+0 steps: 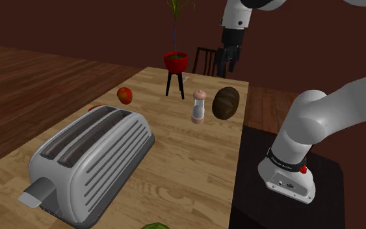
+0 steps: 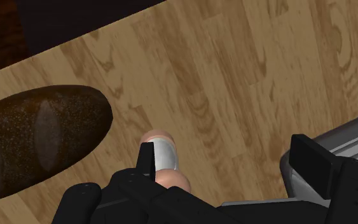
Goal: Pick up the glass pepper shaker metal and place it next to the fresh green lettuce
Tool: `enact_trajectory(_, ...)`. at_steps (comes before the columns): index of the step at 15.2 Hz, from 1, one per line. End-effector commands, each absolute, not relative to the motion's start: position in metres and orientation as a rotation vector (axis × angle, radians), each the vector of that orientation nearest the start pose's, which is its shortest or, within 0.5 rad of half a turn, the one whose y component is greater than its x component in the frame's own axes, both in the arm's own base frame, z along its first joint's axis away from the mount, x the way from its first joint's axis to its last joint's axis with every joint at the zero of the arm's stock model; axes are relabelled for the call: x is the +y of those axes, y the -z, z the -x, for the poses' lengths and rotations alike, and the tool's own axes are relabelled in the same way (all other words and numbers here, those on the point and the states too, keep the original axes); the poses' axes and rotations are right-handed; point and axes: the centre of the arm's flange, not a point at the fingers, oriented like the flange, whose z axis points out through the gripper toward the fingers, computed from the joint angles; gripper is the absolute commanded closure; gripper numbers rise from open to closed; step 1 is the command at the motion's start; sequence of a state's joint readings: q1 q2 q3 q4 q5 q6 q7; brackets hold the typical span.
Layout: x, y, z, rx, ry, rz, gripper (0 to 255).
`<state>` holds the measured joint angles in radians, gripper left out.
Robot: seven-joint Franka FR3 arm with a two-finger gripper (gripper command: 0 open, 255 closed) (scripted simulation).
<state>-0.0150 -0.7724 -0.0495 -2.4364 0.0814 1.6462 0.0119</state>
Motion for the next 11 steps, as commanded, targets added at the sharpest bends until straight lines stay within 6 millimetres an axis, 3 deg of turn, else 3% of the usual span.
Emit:
enact_trajectory(1, -0.015, -0.555, -0.314, 0.104, -0.025, 3.024, 0)
enact_trajectory(11, -0.025, -0.474, -0.424, 0.057, -0.101, 3.1, 0)
